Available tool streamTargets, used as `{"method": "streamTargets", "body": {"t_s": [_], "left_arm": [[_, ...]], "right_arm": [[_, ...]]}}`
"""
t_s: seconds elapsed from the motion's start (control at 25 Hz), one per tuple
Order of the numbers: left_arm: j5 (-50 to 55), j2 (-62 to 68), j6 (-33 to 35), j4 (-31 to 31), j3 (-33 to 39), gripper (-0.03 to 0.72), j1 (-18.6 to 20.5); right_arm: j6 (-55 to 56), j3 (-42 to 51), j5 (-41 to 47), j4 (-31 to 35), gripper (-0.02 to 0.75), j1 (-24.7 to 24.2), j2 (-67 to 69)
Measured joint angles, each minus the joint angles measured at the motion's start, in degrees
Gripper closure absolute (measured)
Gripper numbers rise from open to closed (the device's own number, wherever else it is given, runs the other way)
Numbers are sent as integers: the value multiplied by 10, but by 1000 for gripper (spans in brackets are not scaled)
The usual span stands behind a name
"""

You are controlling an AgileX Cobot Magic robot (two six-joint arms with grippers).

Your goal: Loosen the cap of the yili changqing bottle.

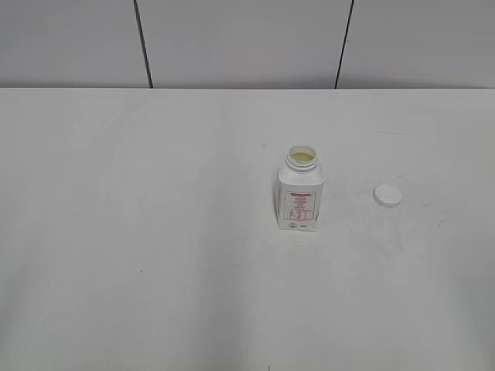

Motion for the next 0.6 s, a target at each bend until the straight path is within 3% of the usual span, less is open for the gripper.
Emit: {"method": "streamTargets", "body": {"t_s": [0.6], "left_arm": [[0, 0, -2, 0, 1, 207, 0]], "right_arm": [[5, 0, -1, 0, 183, 0, 0]]}}
